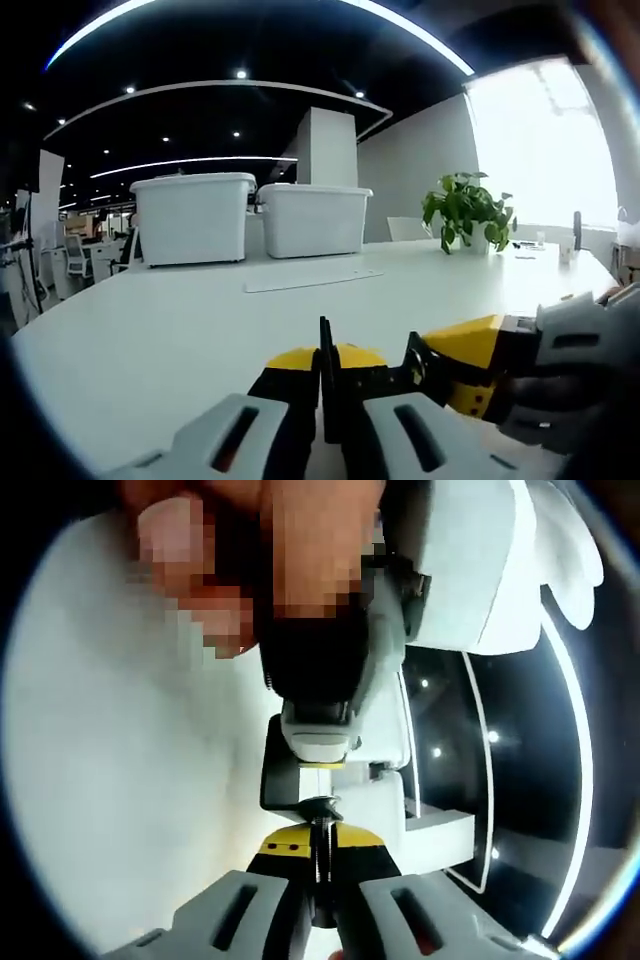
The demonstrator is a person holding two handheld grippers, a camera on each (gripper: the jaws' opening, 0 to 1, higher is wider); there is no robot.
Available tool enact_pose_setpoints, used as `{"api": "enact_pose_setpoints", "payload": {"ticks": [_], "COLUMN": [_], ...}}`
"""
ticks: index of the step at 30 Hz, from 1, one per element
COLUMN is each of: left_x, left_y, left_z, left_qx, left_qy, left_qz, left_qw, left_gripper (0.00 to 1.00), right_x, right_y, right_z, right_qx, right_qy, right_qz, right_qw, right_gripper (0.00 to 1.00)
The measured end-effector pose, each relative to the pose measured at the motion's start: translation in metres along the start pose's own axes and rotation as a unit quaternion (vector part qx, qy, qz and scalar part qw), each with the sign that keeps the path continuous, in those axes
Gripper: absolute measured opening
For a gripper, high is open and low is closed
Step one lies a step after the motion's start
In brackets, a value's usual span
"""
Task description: Clamp the fixed fixture on the desktop, loosen the retaining clip, secure it to the edge of the desk, and tighten the retaining clip.
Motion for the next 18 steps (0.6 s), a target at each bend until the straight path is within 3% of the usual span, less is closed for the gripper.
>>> {"api": "enact_pose_setpoints", "payload": {"ticks": [4,10,18], "left_x": [-0.001,0.0,-0.004], "left_y": [0.0,0.001,-0.005], "left_z": [0.002,0.002,-0.001], "left_qx": [0.0,-0.004,0.021], "left_qy": [-0.002,-0.006,-0.013], "left_qz": [0.002,-0.003,-0.03], "left_qw": [1.0,1.0,0.9993], "left_gripper": [0.07,0.19,0.27], "right_x": [-0.001,0.005,0.005], "right_y": [0.001,0.003,0.009], "right_z": [0.002,-0.003,-0.01], "right_qx": [0.0,0.006,-0.001], "right_qy": [-0.001,0.003,-0.016], "right_qz": [0.023,0.046,0.073], "right_qw": [0.9997,0.9989,0.9972], "right_gripper": [0.03,0.03,0.03]}}
Point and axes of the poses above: the point that each gripper's makers call its tool centre point, and the gripper's own axes: z roughly forward along the fingers, x roughly to its right, y roughly out of its underside, the point moved 7 cm from there along -z, roughly backward along the fingers, and after that the axes turned 5 degrees about z, right-handed, at the moved point
